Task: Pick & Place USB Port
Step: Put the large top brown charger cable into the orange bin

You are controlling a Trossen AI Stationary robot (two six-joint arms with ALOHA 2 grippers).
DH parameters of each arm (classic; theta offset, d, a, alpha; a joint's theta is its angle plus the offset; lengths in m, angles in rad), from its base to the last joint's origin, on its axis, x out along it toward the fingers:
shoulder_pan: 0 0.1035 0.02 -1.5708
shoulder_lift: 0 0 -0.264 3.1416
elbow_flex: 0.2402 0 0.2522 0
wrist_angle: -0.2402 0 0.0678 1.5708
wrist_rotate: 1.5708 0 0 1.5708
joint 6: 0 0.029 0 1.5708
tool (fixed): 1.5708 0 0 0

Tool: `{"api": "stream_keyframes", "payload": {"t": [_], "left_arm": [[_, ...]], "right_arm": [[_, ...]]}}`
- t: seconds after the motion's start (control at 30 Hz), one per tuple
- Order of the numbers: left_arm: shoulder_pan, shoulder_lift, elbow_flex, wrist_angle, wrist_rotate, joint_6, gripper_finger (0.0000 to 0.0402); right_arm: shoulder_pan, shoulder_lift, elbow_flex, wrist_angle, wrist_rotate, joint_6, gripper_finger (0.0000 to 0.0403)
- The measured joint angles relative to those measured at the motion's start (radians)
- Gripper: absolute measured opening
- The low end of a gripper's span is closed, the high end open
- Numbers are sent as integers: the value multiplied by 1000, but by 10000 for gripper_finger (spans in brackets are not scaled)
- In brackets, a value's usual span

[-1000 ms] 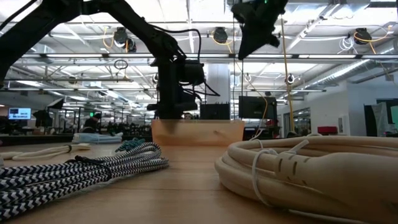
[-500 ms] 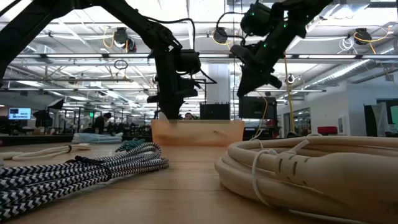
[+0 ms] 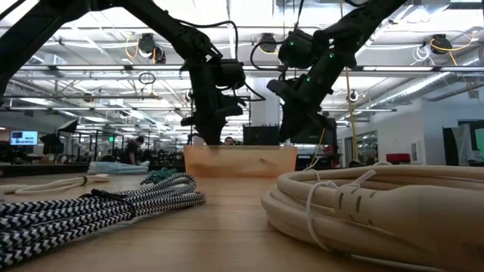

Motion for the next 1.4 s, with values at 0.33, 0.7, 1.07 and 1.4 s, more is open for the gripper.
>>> {"api": "stream_keyframes", "payload": {"t": [0.33,0.7,1.07,1.4], "left_arm": [[12,0,0,0,2,49,0],[16,7,-10,27,39,121,0],[-17,70,-11,6,90,175,0],[-31,94,-7,-46,93,208,0]], "right_arm": [[-11,14,0,-11,18,-21,0],[-11,14,0,-24,46,-25,0],[-12,14,0,-25,48,-24,0],[-13,14,0,-47,51,-28,0]]}}
